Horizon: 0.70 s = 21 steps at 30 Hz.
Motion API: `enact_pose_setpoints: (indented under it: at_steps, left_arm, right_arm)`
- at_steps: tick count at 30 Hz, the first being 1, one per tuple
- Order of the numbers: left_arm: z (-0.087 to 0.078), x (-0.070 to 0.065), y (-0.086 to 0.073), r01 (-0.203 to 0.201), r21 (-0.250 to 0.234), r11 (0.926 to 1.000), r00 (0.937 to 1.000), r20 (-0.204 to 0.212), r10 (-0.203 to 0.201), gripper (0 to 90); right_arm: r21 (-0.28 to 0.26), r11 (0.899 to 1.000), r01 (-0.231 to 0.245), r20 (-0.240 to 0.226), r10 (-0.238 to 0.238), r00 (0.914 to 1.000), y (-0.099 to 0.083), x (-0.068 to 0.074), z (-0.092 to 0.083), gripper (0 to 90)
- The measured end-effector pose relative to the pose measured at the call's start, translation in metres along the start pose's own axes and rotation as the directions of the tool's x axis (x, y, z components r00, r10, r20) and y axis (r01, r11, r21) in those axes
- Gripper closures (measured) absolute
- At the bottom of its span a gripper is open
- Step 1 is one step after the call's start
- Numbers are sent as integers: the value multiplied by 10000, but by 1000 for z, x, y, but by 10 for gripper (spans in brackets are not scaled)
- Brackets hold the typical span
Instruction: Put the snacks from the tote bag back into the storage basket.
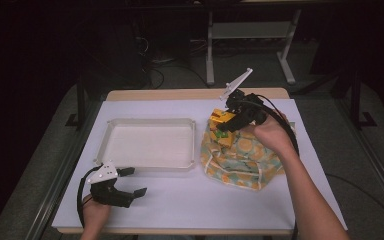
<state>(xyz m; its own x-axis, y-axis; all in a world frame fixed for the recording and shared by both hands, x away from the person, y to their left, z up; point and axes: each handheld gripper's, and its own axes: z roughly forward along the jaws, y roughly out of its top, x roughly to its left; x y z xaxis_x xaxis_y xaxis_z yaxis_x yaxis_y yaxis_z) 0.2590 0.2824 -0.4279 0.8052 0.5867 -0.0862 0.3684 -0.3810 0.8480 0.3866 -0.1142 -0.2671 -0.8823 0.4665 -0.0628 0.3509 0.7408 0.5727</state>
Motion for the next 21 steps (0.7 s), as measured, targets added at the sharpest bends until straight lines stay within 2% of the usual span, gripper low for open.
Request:
enact_pose_setpoints:
  at_steps: [11,17,21]
  left_arm:
    - [0,0,0,41,-37,10000,10000,17,-41,135]
    - [0,0,0,12,-46,10000,10000,12,-12,135]
    - [0,0,-1,35,-99,9999,10000,1,-35,135]
  right_arm:
    - [-137,9995,275,-308,-279,9991,11,6,4,488]
    - [-264,9971,717,-489,-729,9961,19,12,7,488]
    - [-292,9963,813,-641,-831,9945,25,17,9,488]
